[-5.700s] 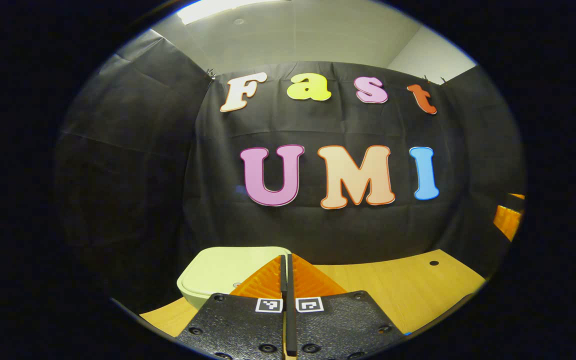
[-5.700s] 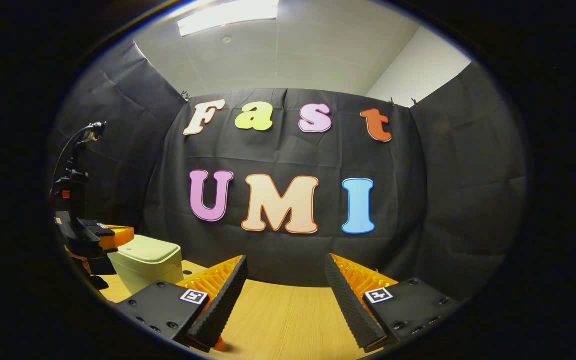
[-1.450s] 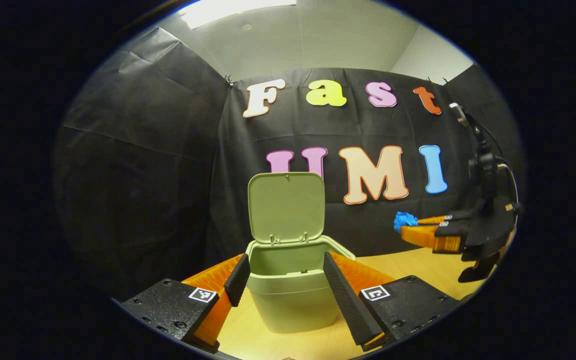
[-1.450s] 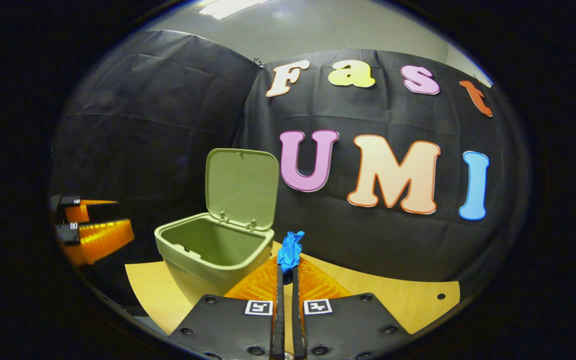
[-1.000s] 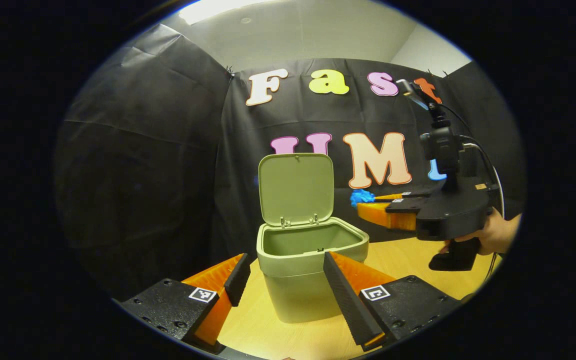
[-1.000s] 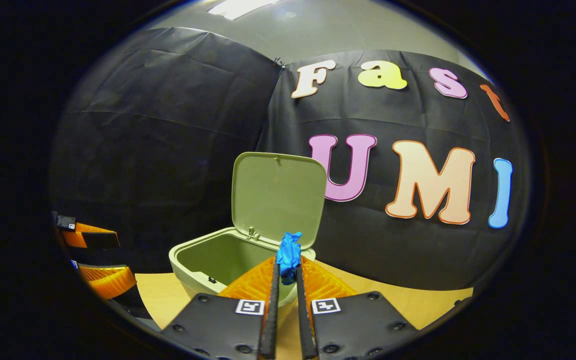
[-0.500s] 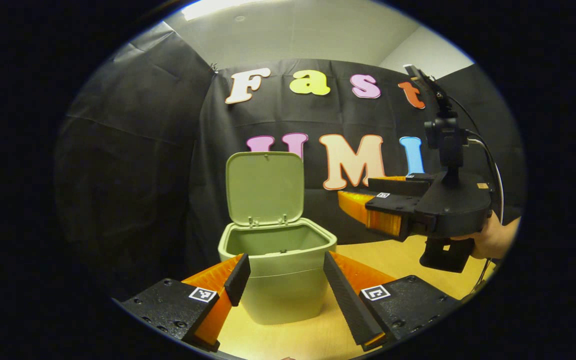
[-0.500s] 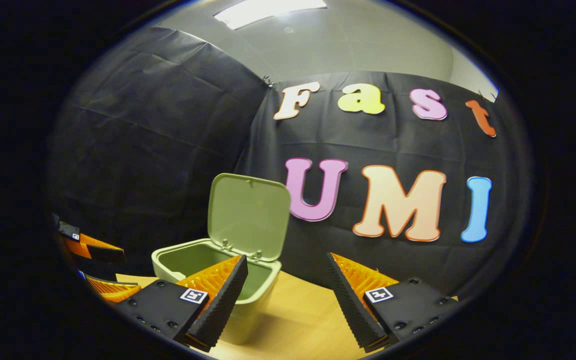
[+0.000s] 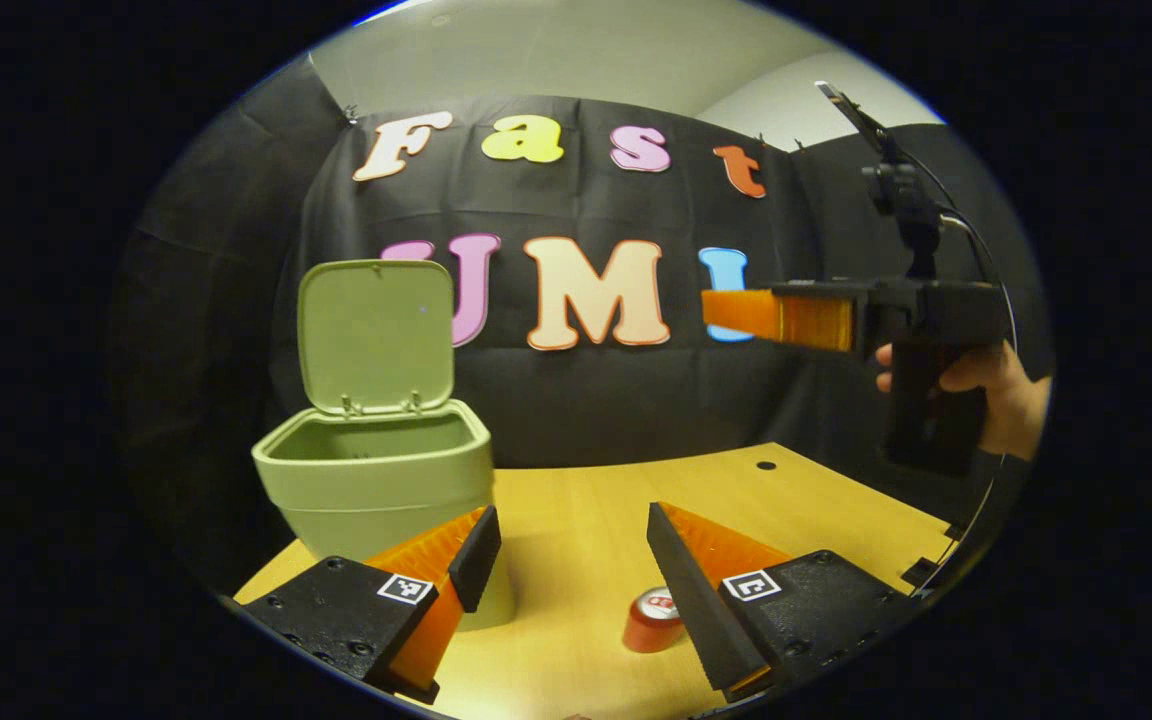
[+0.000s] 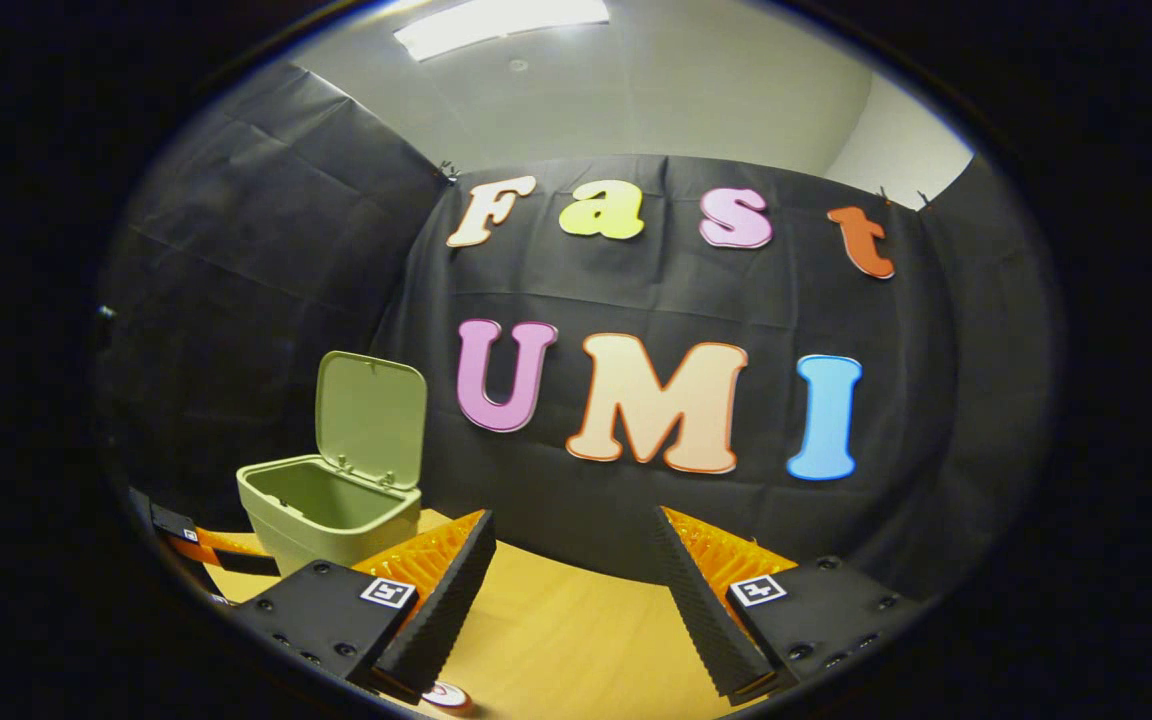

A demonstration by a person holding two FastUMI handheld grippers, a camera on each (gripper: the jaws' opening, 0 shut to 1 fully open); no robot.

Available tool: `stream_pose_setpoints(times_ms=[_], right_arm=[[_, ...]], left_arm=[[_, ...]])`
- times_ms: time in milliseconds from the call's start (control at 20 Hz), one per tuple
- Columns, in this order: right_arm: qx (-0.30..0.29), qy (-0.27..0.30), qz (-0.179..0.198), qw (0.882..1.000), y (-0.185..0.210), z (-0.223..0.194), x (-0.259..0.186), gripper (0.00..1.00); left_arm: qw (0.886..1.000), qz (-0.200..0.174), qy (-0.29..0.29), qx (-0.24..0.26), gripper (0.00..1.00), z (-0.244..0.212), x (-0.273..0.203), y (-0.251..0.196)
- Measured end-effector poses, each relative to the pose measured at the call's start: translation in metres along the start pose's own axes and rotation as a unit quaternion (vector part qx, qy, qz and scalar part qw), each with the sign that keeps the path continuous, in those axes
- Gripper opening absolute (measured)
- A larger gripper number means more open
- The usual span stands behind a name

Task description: Press the lid of the desktop garbage bin to open it, pick up the crumpled paper on the desktop and throw it into the bin, then pick up the pop can on the desktop and drop it into the bin, and finally close the garbage bin lid.

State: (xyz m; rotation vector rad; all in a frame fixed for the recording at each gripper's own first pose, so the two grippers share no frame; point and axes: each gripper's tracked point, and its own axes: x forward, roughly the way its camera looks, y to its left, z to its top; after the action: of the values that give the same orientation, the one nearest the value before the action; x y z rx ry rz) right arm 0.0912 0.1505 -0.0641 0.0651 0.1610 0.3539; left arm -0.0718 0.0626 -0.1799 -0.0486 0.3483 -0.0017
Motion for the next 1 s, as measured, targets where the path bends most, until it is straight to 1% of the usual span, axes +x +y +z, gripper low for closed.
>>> stream_pose_setpoints(times_ms=[150, 200, 350, 450, 500, 550, 600, 750, 800, 900, 950, 1000], right_arm=[[0.005, 0.017, -0.037, 0.999, -0.046, -0.013, -0.033, 1.00], [0.004, 0.028, -0.047, 0.999, -0.060, -0.022, -0.044, 0.98], [0.006, 0.056, -0.071, 0.996, -0.094, -0.040, -0.074, 1.00], [0.000, 0.072, -0.086, 0.994, -0.114, -0.052, -0.092, 1.00], [-0.004, 0.080, -0.092, 0.993, -0.123, -0.057, -0.100, 0.98], [-0.005, 0.085, -0.097, 0.992, -0.130, -0.059, -0.107, 1.00], [-0.005, 0.090, -0.101, 0.991, -0.137, -0.061, -0.114, 0.98], [-0.010, 0.098, -0.119, 0.988, -0.155, -0.065, -0.129, 0.98], [-0.012, 0.099, -0.125, 0.987, -0.160, -0.066, -0.133, 0.98], [-0.012, 0.102, -0.131, 0.986, -0.162, -0.066, -0.138, 0.98], [-0.013, 0.102, -0.132, 0.986, -0.162, -0.066, -0.140, 0.98], [-0.015, 0.102, -0.131, 0.986, -0.160, -0.067, -0.140, 0.98]], left_arm=[[0.999, -0.013, 0.031, 0.001, 0.89, -0.038, 0.011, -0.028], [0.999, -0.015, 0.040, -0.003, 0.89, -0.048, 0.015, -0.036], [0.998, -0.009, 0.066, -0.016, 0.89, -0.077, 0.027, -0.049], [0.997, -0.004, 0.080, -0.011, 0.90, -0.096, 0.034, -0.056], [0.996, -0.003, 0.090, -0.007, 0.90, -0.106, 0.037, -0.058], [0.995, 0.002, 0.101, -0.006, 0.90, -0.118, 0.041, -0.058], [0.994, 0.006, 0.112, -0.007, 0.90, -0.128, 0.044, -0.058], [0.990, 0.011, 0.141, -0.013, 0.90, -0.156, 0.052, -0.059], [0.989, 0.007, 0.151, -0.010, 0.90, -0.164, 0.054, -0.062], [0.987, 0.011, 0.159, 0.001, 0.90, -0.172, 0.058, -0.057], [0.988, 0.011, 0.154, 0.005, 0.86, -0.171, 0.059, -0.055], [0.988, 0.007, 0.156, 0.004, 0.77, -0.168, 0.057, -0.057]])
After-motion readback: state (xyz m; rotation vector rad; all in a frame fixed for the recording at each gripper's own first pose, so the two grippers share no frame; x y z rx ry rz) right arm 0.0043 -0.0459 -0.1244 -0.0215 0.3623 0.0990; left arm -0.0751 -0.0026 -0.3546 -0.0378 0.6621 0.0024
